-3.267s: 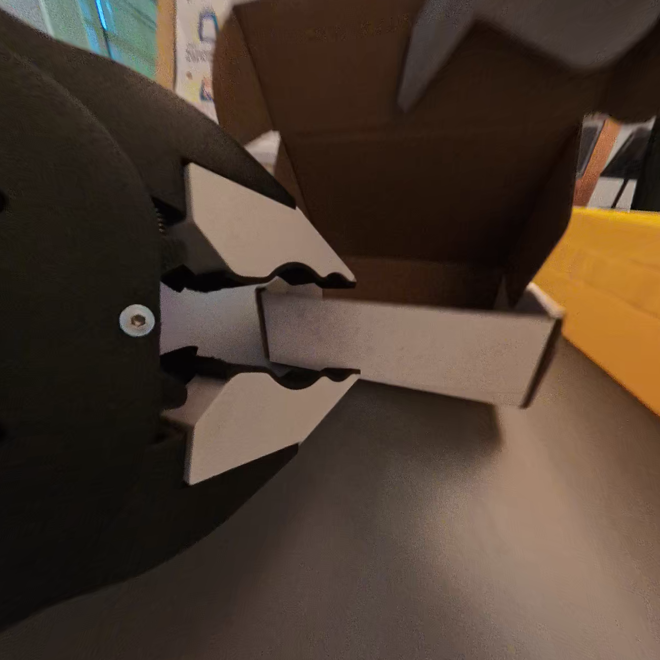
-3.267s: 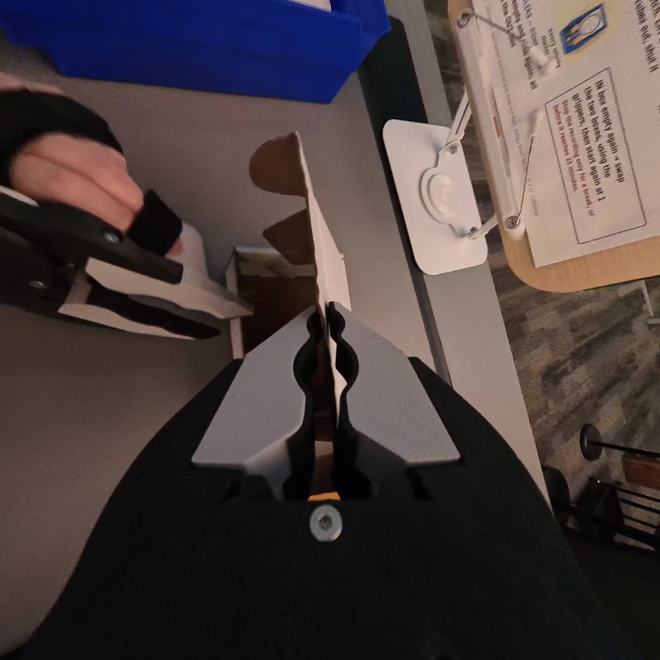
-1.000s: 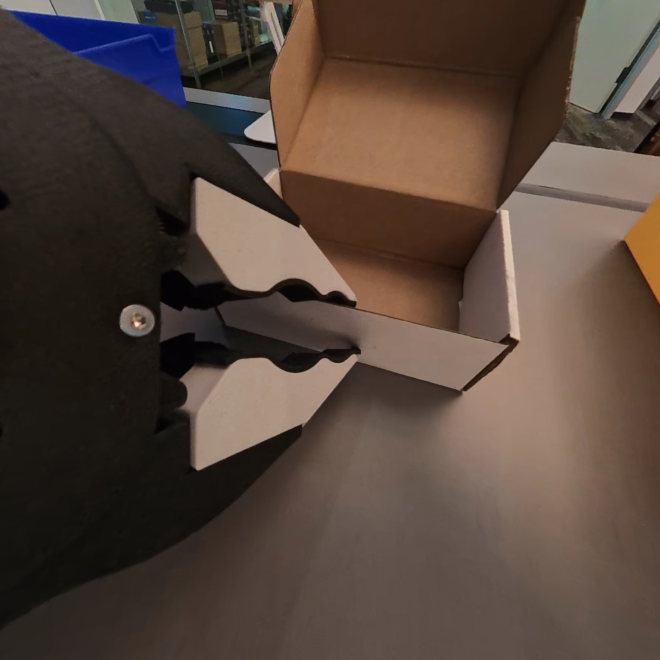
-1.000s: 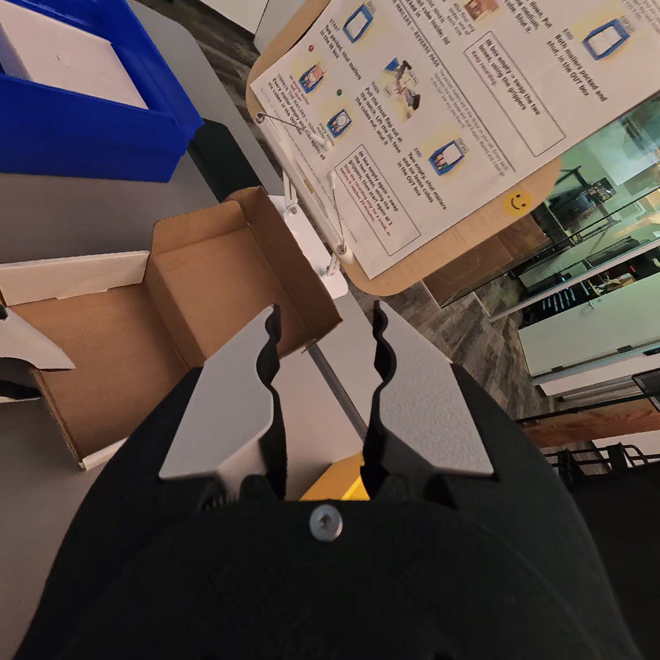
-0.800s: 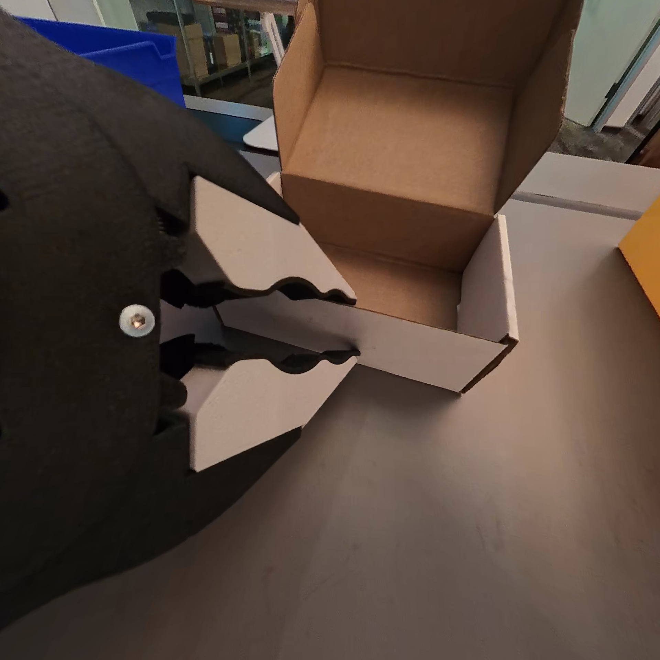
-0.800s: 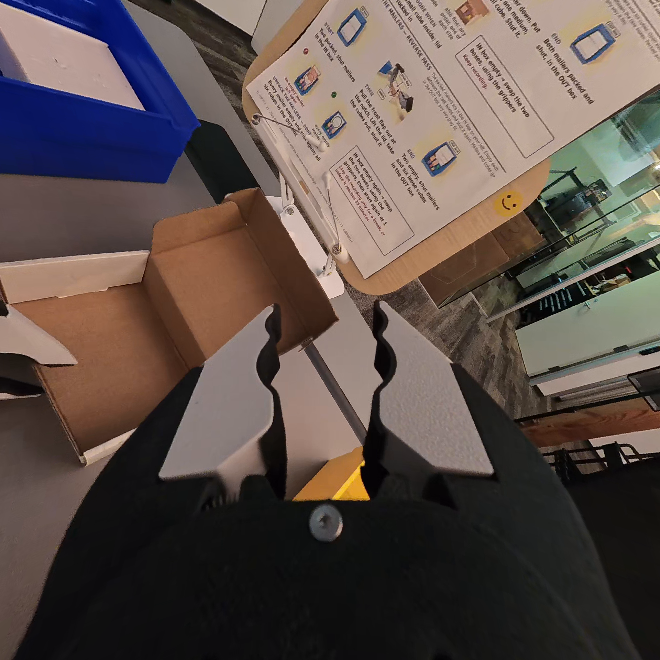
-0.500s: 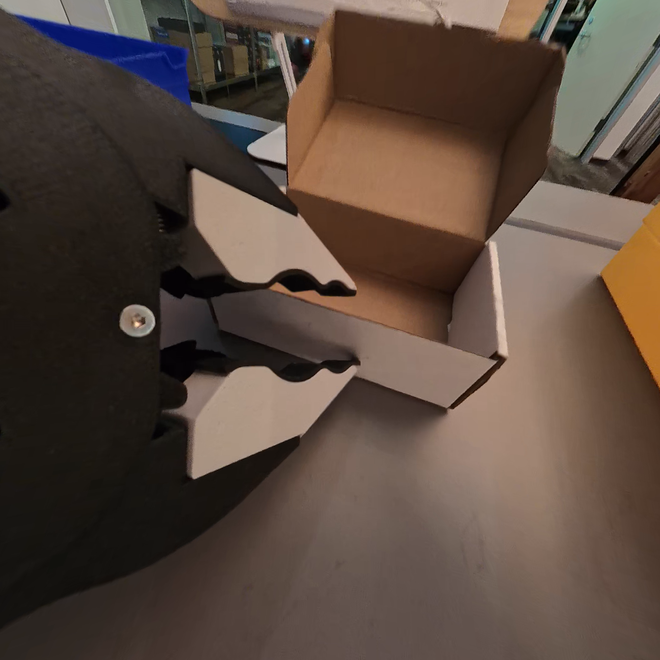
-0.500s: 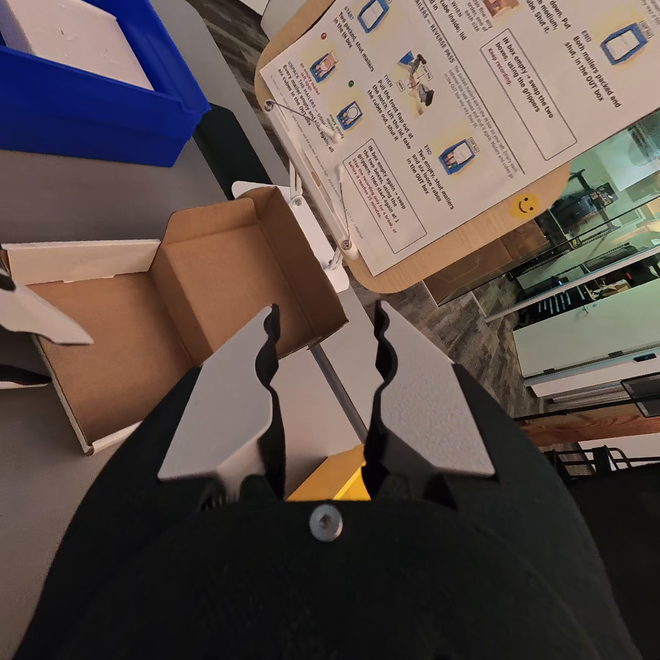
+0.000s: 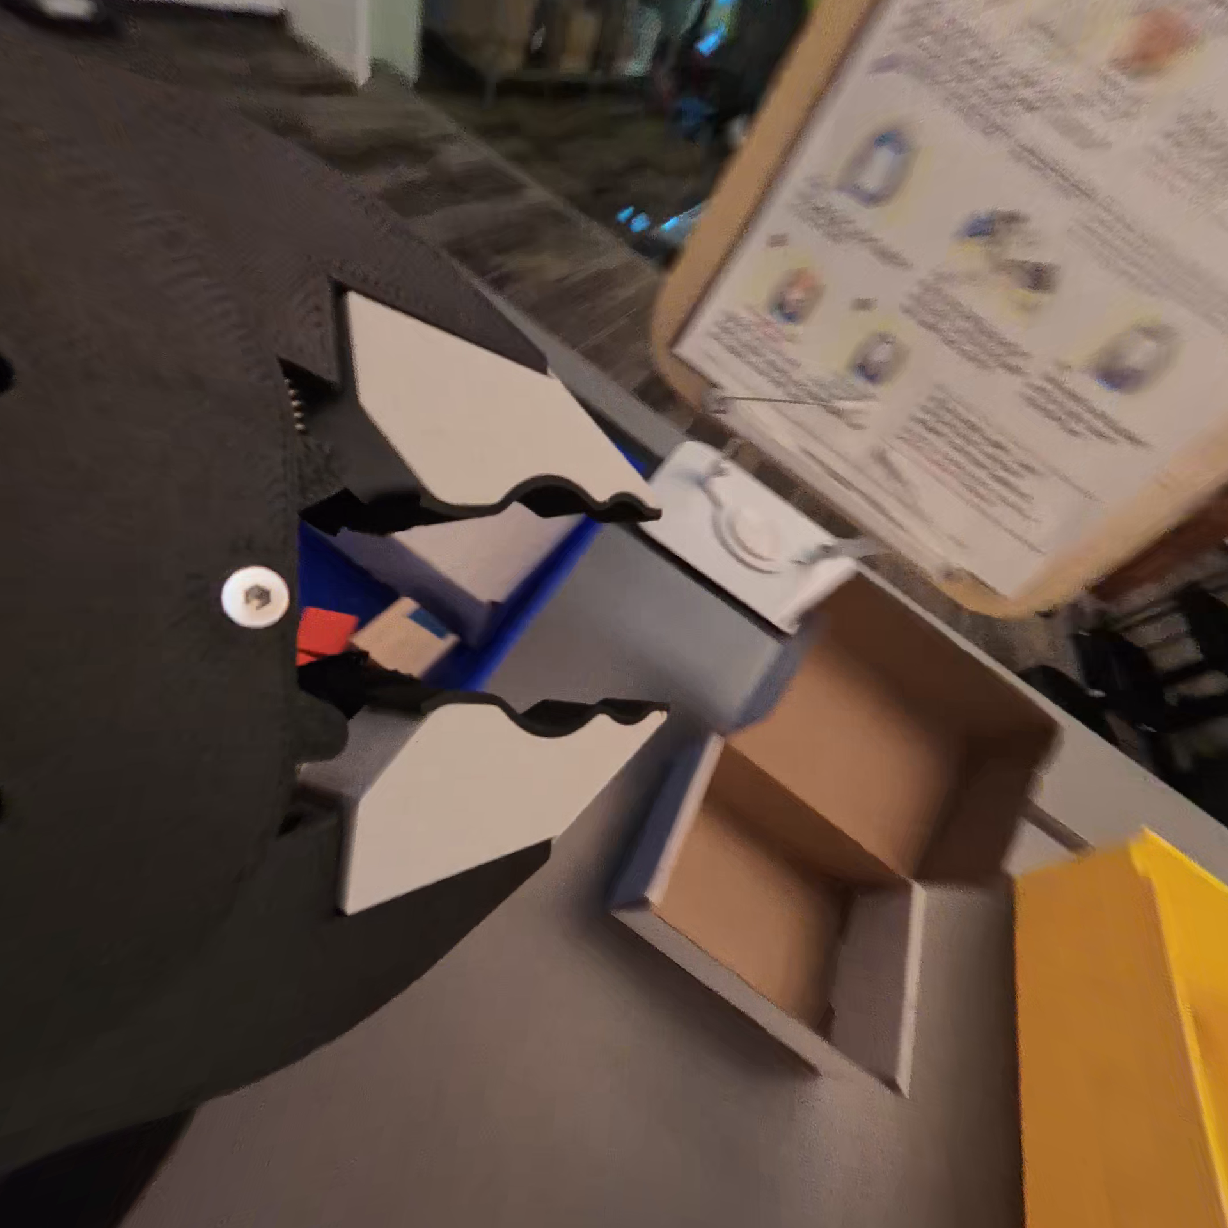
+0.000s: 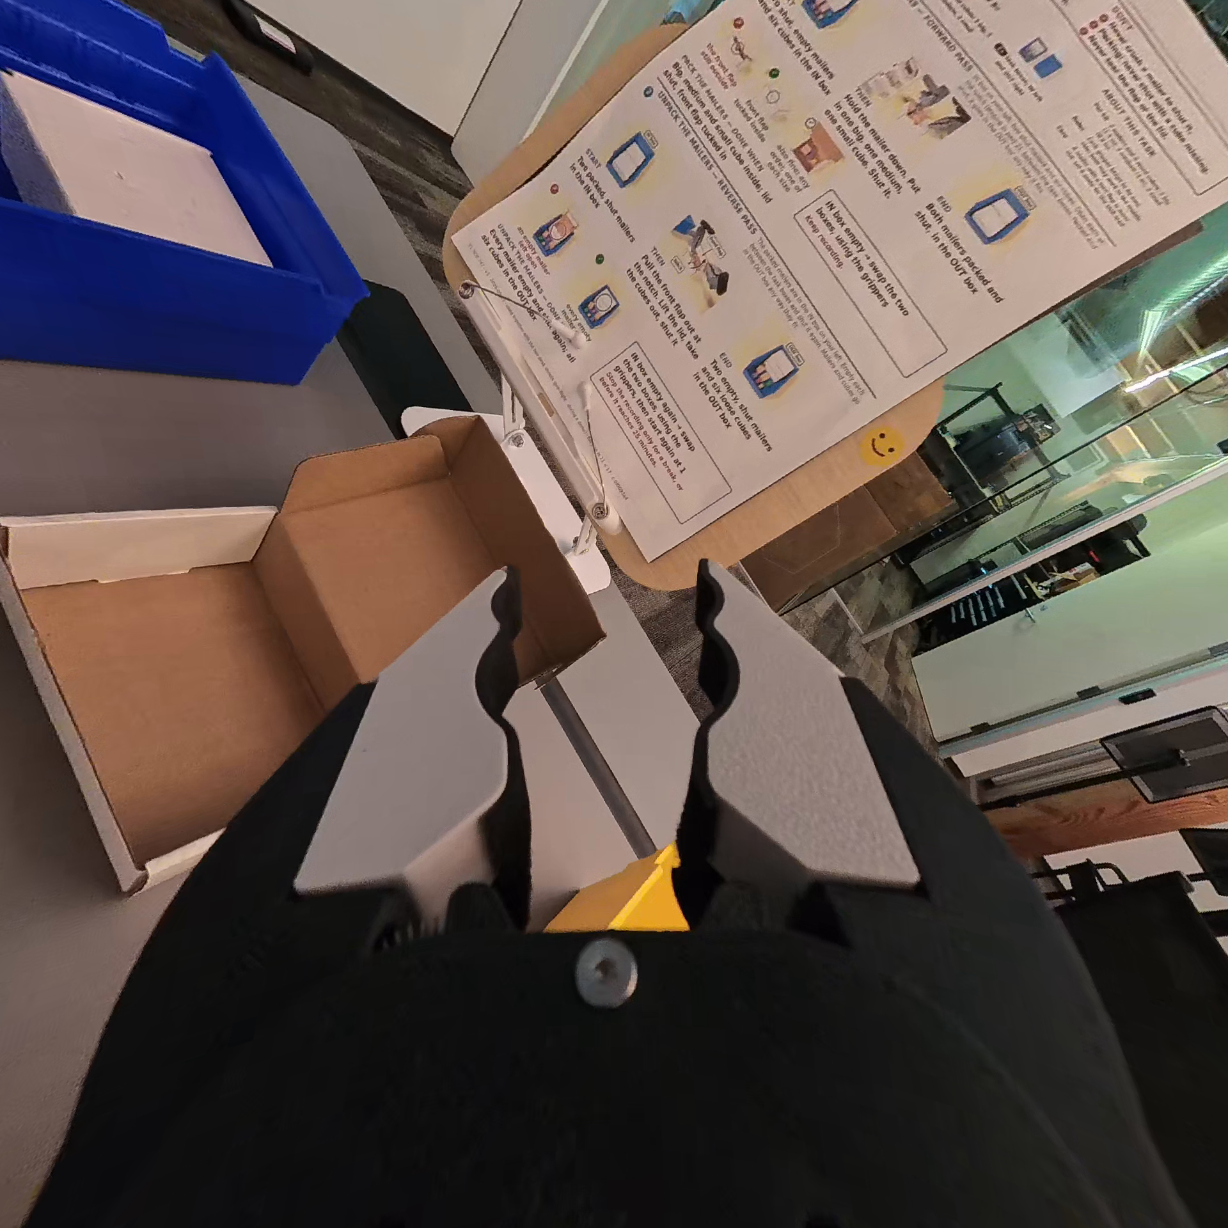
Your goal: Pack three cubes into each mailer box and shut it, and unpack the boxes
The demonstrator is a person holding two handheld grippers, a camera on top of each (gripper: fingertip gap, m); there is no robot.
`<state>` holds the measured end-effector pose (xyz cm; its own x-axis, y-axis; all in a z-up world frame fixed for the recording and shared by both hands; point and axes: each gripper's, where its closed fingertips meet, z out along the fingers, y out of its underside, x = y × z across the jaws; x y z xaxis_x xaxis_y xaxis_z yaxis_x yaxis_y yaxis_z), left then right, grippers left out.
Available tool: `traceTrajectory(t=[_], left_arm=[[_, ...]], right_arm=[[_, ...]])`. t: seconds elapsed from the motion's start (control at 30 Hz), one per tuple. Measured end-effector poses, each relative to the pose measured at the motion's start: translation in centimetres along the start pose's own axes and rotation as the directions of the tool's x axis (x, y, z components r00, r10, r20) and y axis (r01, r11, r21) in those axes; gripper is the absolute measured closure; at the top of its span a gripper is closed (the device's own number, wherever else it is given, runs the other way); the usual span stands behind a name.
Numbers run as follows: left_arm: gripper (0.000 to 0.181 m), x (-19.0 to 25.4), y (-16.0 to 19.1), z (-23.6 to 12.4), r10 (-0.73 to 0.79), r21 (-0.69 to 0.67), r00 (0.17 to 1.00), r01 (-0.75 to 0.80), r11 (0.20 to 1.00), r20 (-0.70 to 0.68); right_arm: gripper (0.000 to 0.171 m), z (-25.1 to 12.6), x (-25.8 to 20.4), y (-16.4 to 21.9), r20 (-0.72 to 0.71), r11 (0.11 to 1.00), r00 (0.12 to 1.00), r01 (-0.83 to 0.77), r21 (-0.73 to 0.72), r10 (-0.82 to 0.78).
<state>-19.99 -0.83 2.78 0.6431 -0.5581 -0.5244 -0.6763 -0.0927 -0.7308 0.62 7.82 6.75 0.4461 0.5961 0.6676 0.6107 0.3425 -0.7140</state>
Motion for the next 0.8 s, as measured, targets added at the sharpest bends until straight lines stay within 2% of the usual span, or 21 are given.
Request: traceTrajectory(t=[0.1,0.17,0.27,0.4,0.53,0.8], left_arm=[[0.117,-2.0,6.3,0.4,-0.143,-0.116,0.985,0.131,0.984,-0.094],[0.115,-1.6,9.7,0.8,-0.137,-0.183,0.979,0.109,0.977,-0.148],[0.113,-1.2,12.9,1.6,-0.115,-0.252,0.977,0.067,0.965,-0.178],[0.12,-1.9,14.7,2.2,-0.139,-0.305,0.98,0.09,0.948,-0.144],[0.124,-1.1,17.1,2.7,-0.14,-0.376,0.975,0.065,0.924,-0.175],[0.127,0.7,17.2,4.0,-0.209,-0.349,0.942,0.109,0.931,-0.263]], right_arm=[[0.118,0.0,0.0,0.2,0.004,1.0,1.0,0.002,-0.006,-0.002],[0.118,0.0,-0.1,0.3,0.01,1.0,1.0,0.005,-0.007,-0.005],[0.118,0.1,-0.2,0.5,0.019,1.0,1.0,0.006,-0.012,-0.006],[0.118,0.4,-0.6,0.9,0.035,0.999,0.999,0.019,-0.026,-0.018],[0.118,0.5,-1.1,1.0,0.052,0.999,0.998,0.038,-0.03,-0.037],[0.118,0.5,-1.5,1.1,0.07,0.998,0.996,0.059,-0.035,-0.057]])
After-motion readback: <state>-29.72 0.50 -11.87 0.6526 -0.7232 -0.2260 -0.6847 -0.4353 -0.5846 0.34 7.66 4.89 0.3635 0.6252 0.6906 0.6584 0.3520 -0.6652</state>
